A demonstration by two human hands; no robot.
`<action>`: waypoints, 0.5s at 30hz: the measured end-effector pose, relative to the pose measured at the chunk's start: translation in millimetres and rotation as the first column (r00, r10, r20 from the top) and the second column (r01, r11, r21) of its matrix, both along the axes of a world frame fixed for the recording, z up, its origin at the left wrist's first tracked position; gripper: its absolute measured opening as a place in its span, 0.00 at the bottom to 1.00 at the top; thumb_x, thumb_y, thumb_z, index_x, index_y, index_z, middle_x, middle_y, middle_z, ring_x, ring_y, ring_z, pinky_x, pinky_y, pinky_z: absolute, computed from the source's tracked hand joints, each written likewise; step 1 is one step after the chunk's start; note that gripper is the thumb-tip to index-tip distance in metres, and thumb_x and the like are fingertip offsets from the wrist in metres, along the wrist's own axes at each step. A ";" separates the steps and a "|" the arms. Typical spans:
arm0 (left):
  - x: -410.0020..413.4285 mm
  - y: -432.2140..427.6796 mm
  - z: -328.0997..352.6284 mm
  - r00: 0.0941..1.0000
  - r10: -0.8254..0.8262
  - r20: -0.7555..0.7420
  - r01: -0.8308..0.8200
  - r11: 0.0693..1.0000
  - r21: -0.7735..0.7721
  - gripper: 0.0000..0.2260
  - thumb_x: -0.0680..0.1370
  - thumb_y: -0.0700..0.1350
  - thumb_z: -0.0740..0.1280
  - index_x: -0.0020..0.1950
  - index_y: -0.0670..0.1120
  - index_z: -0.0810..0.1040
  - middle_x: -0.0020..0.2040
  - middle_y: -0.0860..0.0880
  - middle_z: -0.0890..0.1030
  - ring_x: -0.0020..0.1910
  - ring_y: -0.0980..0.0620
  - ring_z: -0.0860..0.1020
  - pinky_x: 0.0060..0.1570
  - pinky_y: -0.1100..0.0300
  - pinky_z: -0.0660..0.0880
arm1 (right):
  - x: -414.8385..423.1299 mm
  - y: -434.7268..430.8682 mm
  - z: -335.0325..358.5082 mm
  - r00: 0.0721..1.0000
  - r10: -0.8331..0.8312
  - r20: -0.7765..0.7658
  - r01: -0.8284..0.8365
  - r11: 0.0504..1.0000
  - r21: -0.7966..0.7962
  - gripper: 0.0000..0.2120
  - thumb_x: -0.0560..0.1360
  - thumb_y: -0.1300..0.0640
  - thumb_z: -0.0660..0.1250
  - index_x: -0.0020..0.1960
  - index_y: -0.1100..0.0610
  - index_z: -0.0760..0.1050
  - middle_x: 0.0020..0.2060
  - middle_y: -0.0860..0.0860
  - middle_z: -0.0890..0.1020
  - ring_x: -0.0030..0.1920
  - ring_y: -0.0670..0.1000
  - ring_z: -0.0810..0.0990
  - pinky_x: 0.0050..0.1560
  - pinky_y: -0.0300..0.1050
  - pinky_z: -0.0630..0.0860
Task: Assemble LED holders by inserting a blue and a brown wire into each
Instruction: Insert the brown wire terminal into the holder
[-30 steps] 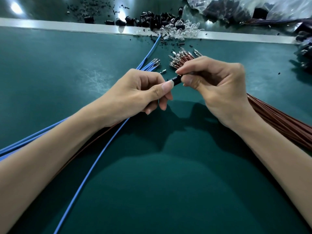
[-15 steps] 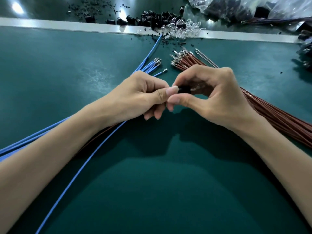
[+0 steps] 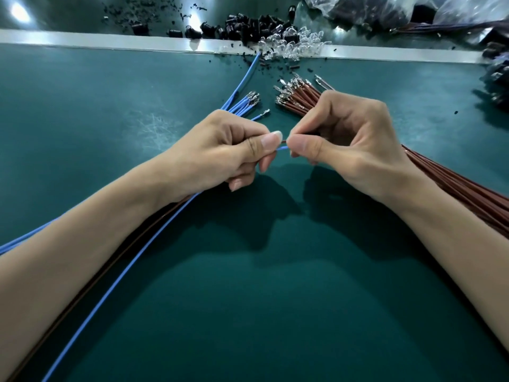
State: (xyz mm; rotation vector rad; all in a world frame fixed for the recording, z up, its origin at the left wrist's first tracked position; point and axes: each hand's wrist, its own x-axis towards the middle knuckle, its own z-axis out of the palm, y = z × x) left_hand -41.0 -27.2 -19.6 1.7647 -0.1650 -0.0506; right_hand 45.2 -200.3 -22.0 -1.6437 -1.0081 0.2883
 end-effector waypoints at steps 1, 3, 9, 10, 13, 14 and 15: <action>0.6 0.1 -0.5 1.000 -0.002 -0.001 0.002 1.000 -0.011 0.15 0.76 0.46 0.60 0.31 0.41 0.70 0.22 0.53 0.60 0.20 0.55 0.61 0.24 0.68 0.65 | 0.6 -0.4 0.2 1.000 -0.006 -0.006 0.006 1.000 0.004 0.06 0.72 0.61 0.71 0.40 0.62 0.75 0.34 0.52 0.81 0.31 0.40 0.76 0.34 0.33 0.71; 1.2 1.0 -1.1 1.000 0.000 -0.004 0.000 1.000 -0.025 0.15 0.76 0.46 0.60 0.31 0.41 0.71 0.22 0.53 0.60 0.20 0.54 0.61 0.24 0.68 0.65 | 0.7 0.0 0.0 1.000 -0.011 -0.021 0.011 1.000 0.017 0.05 0.72 0.62 0.71 0.40 0.60 0.75 0.34 0.51 0.81 0.31 0.42 0.77 0.34 0.34 0.72; -5.0 -0.3 -4.3 0.998 -0.042 0.035 0.039 0.995 0.093 0.12 0.78 0.48 0.62 0.41 0.45 0.81 0.28 0.48 0.80 0.27 0.56 0.75 0.31 0.69 0.70 | 5.8 3.1 0.5 0.968 -0.153 -0.198 0.191 0.964 0.186 0.06 0.72 0.62 0.70 0.45 0.56 0.74 0.31 0.46 0.81 0.31 0.45 0.77 0.36 0.37 0.75; -5.6 -2.8 -4.8 0.998 -0.059 0.028 0.055 0.991 0.119 0.11 0.77 0.48 0.63 0.43 0.44 0.82 0.31 0.49 0.82 0.29 0.58 0.75 0.32 0.69 0.70 | 5.5 5.5 -0.4 0.949 -0.189 -0.251 0.241 0.950 0.197 0.08 0.71 0.62 0.71 0.47 0.56 0.73 0.31 0.47 0.82 0.31 0.46 0.78 0.37 0.38 0.76; -5.0 -8.8 -5.1 0.993 -0.094 0.072 0.071 0.959 0.273 0.12 0.77 0.50 0.66 0.41 0.44 0.84 0.33 0.49 0.82 0.31 0.51 0.76 0.32 0.56 0.72 | 0.8 17.7 -6.8 0.930 -0.314 -0.191 0.337 0.936 0.100 0.14 0.71 0.60 0.74 0.51 0.54 0.71 0.32 0.49 0.83 0.35 0.50 0.83 0.41 0.44 0.80; -4.9 -9.1 -4.8 0.991 -0.102 0.092 0.070 0.949 0.308 0.13 0.77 0.51 0.66 0.39 0.45 0.84 0.31 0.49 0.81 0.31 0.48 0.76 0.33 0.52 0.71 | -0.5 21.2 -8.8 0.931 -0.344 -0.121 0.352 0.934 0.051 0.14 0.71 0.59 0.74 0.51 0.53 0.71 0.33 0.49 0.83 0.35 0.50 0.83 0.43 0.47 0.81; -5.1 -8.8 -4.3 0.989 -0.102 0.106 0.062 0.942 0.329 0.14 0.76 0.52 0.65 0.36 0.46 0.83 0.30 0.49 0.80 0.29 0.48 0.76 0.31 0.51 0.71 | -1.5 24.1 -10.4 0.931 -0.363 -0.045 0.363 0.932 -0.001 0.14 0.71 0.57 0.75 0.51 0.52 0.72 0.33 0.49 0.83 0.34 0.48 0.83 0.44 0.48 0.81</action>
